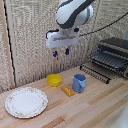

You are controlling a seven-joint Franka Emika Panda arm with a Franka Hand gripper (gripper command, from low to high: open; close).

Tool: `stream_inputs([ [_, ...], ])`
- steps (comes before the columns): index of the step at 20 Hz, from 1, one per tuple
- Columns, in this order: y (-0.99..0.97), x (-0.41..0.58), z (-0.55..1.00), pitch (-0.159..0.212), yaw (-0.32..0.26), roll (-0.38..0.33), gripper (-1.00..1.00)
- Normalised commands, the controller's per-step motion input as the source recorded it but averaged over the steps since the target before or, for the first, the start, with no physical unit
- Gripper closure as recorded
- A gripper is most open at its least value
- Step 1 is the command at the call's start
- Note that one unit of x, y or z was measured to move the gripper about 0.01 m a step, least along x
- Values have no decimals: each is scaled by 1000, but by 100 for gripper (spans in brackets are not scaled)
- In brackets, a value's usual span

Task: Please reach out your grabber to the yellow dish. Tenderly grip the yellow dish using your grabber. Set the yellow dish on the baking sheet. Posit your grabber on the rim of the baking sheet carrying the yellow dish. Mindfully slide the baking sheet with the yellow dish into the oven. Let go of your grabber's hold on the baking sheet's edge when it is entirely in the oven.

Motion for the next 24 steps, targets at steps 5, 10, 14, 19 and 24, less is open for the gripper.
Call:
stream_inputs([
  [5, -173, 383, -146, 12, 4, 0, -100],
  [10, -193, 634, -234, 69, 3, 0, -100],
  [14, -179, 461, -266, 108, -6, -1, -100],
  [19, -139, 478, -269, 101, -12, 0, -100],
  [24, -257, 379, -292, 44, -6, 1, -100],
])
